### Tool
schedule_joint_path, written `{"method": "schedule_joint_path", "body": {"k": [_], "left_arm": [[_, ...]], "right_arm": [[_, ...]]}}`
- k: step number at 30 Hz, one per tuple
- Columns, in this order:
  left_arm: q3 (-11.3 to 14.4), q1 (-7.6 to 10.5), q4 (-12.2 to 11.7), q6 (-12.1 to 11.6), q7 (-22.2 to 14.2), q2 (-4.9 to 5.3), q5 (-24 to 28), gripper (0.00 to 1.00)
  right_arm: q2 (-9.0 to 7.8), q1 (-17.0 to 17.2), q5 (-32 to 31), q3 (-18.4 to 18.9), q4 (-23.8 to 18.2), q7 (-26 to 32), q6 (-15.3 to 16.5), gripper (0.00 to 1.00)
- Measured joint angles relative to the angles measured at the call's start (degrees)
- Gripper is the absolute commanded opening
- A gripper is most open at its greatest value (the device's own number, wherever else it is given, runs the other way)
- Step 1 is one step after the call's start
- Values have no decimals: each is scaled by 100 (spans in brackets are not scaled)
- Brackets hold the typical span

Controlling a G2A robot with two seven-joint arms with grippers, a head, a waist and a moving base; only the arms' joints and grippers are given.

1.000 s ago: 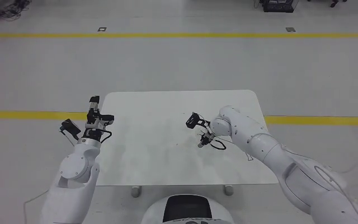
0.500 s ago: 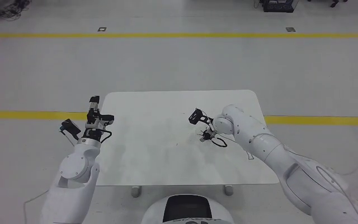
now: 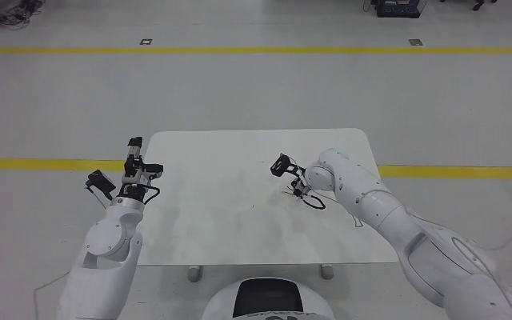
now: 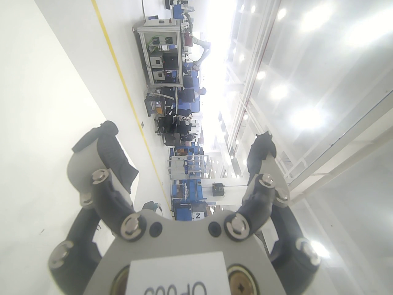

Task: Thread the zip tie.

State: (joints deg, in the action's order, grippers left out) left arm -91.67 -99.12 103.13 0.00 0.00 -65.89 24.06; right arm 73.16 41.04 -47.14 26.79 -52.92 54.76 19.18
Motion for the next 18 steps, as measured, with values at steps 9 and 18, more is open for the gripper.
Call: {"method": "schedule_joint_path", "body": {"k": [9, 18], "left_arm": [[0, 0, 0, 0, 0, 0, 0, 100], [0, 0, 0, 0, 0, 0, 0, 100]], "right_arm": [[27, 121, -418, -20, -24, -181, -101, 0], [168, 171, -670, -137, 310, -464, 32, 0]]}}
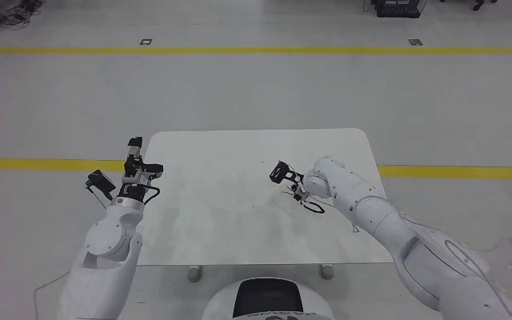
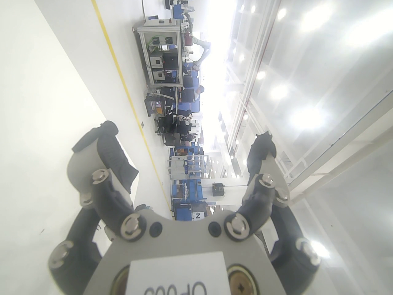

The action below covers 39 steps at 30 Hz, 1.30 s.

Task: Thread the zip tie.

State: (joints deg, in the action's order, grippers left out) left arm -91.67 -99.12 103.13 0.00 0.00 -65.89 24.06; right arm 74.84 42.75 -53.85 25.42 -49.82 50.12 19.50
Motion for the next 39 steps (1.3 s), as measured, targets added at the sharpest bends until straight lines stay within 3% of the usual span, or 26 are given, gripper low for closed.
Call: {"method": "schedule_joint_path", "body": {"k": [16, 39], "left_arm": [[0, 0, 0, 0, 0, 0, 0, 100], [0, 0, 0, 0, 0, 0, 0, 100]], "right_arm": [[241, -145, 321, -387, 504, -201, -2, 0], [252, -501, 1166, -1382, 525, -265, -2, 0]]}}
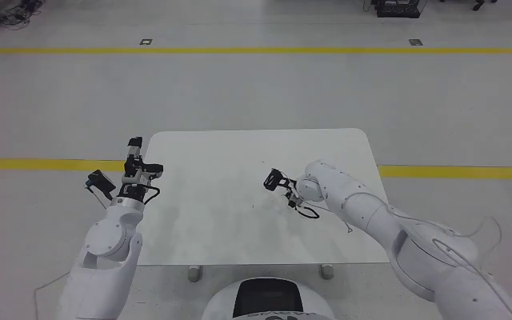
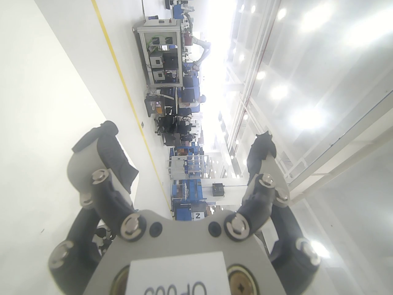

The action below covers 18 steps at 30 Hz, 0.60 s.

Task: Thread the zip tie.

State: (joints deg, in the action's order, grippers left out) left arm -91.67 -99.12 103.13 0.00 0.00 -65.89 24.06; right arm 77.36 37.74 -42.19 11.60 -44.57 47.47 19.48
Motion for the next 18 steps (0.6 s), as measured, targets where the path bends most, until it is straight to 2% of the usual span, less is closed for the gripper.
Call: {"method": "schedule_joint_path", "body": {"k": [4, 18], "left_arm": [[0, 0, 0, 0, 0, 0, 0, 100], [0, 0, 0, 0, 0, 0, 0, 100]], "right_arm": [[-17, -67, 187, -183, -26, -6, 0, 0], [-82, -7, 232, -186, -326, 253, 0, 0]]}}
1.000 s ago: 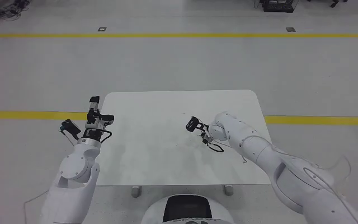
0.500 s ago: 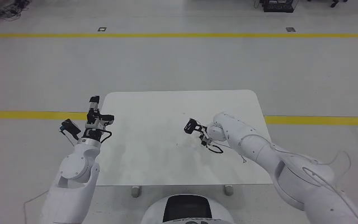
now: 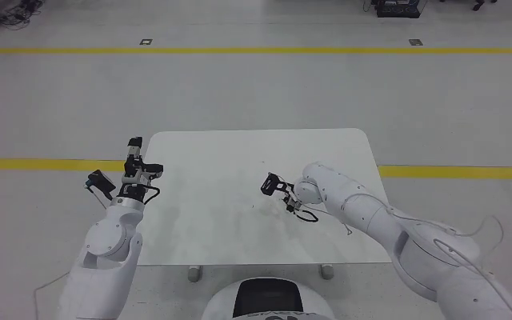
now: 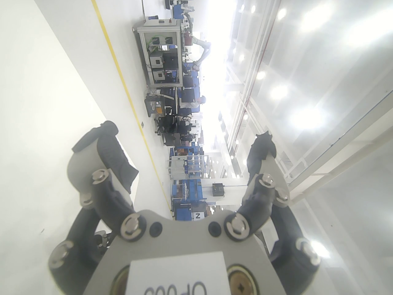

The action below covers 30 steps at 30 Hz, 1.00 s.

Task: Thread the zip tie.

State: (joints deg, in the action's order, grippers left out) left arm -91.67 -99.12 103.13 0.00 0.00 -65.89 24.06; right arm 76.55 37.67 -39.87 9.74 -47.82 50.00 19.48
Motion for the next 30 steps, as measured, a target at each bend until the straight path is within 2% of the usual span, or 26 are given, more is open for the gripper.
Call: {"method": "schedule_joint_path", "body": {"k": [7, 13, 14, 15, 17, 21, 24, 25, 28, 30], "left_arm": [[0, 0, 0, 0, 0, 0, 0, 100], [0, 0, 0, 0, 0, 0, 0, 100], [0, 0, 0, 0, 0, 0, 0, 100], [0, 0, 0, 0, 0, 0, 0, 100], [0, 0, 0, 0, 0, 0, 0, 100], [0, 0, 0, 0, 0, 0, 0, 100], [0, 0, 0, 0, 0, 0, 0, 100], [0, 0, 0, 0, 0, 0, 0, 100], [0, 0, 0, 0, 0, 0, 0, 100], [0, 0, 0, 0, 0, 0, 0, 100]], "right_arm": [[-33, 11, -6, 0, -75, 82, 0, 0], [-21, -46, 28, 0, 137, -163, 0, 0], [-15, -49, 21, 0, 163, -189, 0, 5], [-8, -51, 10, 0, 186, -208, 0, 15], [11, -53, -24, 0, 234, -239, 0, 22], [54, -49, -99, 0, 316, -295, 0, 24], [90, -44, -141, 0, 394, -352, 0, 22], [107, -42, -162, 0, 423, -376, 0, 16], [152, -29, -231, 0, 506, -440, 0, 9], [182, -18, -267, 0, 566, -476, 0, 9]]}}
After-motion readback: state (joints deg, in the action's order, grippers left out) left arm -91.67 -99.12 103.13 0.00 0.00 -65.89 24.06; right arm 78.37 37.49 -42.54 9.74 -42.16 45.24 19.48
